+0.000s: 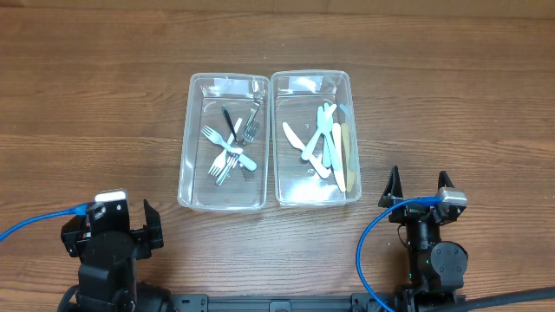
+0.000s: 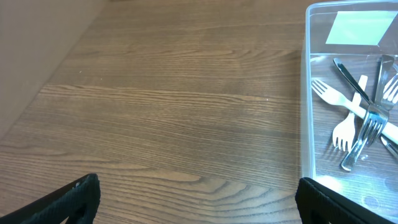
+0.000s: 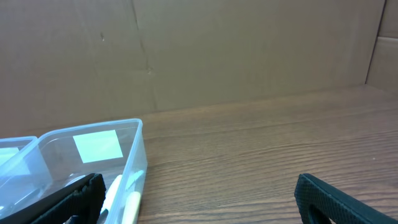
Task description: Pack container
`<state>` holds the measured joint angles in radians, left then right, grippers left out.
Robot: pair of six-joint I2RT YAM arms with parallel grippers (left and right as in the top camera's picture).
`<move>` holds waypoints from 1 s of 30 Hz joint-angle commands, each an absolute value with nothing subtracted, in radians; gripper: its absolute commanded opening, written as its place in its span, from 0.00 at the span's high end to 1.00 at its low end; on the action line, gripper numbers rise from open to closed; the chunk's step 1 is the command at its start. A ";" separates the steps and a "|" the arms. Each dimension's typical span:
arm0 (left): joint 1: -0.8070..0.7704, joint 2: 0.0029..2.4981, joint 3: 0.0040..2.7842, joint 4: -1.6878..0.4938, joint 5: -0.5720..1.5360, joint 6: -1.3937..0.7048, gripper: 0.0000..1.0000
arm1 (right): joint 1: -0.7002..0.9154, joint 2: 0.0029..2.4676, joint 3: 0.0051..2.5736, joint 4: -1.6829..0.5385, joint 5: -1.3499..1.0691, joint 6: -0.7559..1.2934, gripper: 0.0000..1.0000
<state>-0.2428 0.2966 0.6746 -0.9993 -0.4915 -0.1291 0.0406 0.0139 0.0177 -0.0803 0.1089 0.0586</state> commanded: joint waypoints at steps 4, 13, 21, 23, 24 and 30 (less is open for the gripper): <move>-0.247 0.294 0.674 -0.995 -0.505 -0.142 0.00 | 0.037 0.003 0.009 -0.073 0.110 0.055 0.00; -0.149 0.207 0.603 -0.914 -0.153 -0.067 0.00 | 0.037 0.003 0.009 -0.073 0.110 0.055 0.00; -0.092 0.004 0.196 -0.292 -0.024 0.031 0.00 | 0.037 0.003 0.009 -0.073 0.110 0.055 0.00; -0.092 0.003 0.123 -0.158 -0.017 0.031 0.00 | 0.037 0.003 0.009 -0.073 0.110 0.055 0.00; -0.092 0.003 0.078 -0.076 -0.017 0.031 0.00 | 0.037 0.003 0.009 -0.073 0.110 0.055 0.00; -0.092 0.004 0.004 -0.080 -0.001 0.083 0.00 | 0.037 0.003 0.009 -0.073 0.110 0.055 0.00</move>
<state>-0.0975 0.0132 0.0090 -0.0536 -0.0288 0.0414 0.0399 0.0139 0.0177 -0.0792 0.1089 0.0582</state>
